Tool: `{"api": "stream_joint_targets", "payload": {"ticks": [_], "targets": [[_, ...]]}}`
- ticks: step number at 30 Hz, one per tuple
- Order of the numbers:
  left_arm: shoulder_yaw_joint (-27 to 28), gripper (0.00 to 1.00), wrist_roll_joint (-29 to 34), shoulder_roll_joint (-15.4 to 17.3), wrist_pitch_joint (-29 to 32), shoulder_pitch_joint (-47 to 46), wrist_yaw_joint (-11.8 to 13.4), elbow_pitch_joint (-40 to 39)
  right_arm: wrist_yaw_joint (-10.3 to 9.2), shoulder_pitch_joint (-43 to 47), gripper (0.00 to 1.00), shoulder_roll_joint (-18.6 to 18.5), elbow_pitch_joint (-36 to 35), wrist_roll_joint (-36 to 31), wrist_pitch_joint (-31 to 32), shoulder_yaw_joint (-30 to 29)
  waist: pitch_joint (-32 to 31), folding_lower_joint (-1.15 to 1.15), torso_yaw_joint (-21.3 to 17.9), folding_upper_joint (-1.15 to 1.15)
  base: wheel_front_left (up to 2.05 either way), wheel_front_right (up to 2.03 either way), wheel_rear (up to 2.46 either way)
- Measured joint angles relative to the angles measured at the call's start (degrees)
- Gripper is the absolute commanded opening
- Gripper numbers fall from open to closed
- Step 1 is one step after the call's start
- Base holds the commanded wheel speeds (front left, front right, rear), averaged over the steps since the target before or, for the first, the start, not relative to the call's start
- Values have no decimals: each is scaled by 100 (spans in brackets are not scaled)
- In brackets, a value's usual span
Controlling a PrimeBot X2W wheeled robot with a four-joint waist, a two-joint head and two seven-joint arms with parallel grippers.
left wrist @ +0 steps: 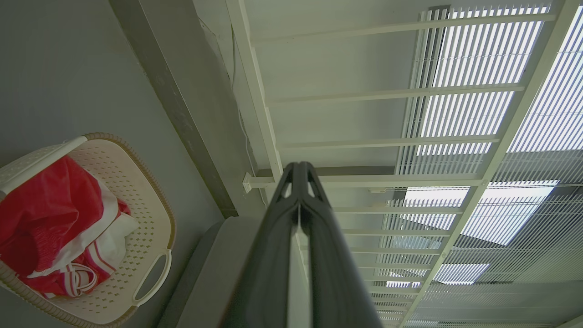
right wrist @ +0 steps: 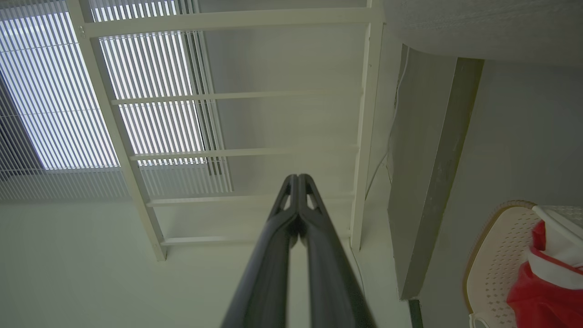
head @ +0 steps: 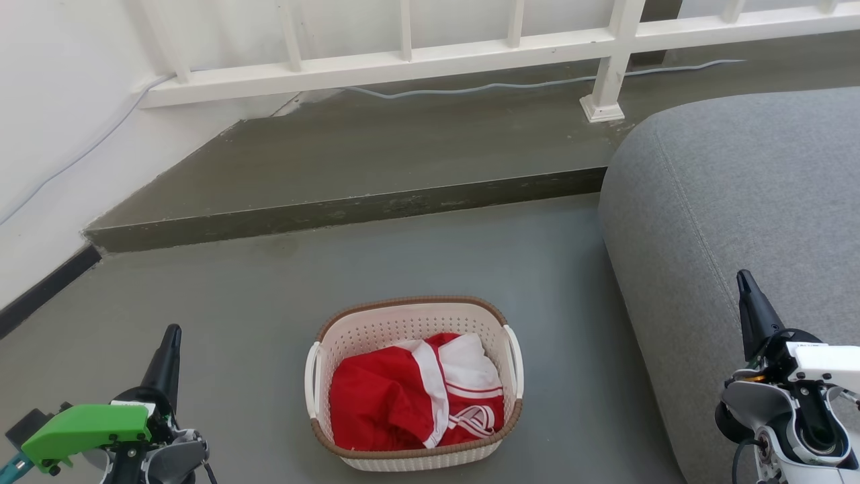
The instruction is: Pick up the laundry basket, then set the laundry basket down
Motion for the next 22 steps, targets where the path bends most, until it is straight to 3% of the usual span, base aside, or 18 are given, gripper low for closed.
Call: {"api": "stream_joint_targets", "payload": {"ticks": [22], "targets": [[-1, 0, 0, 0, -1, 0, 0, -1, 0, 0, 0, 5, 0, 0, 0, -2, 0, 0, 0, 0, 0, 0, 0]]}}
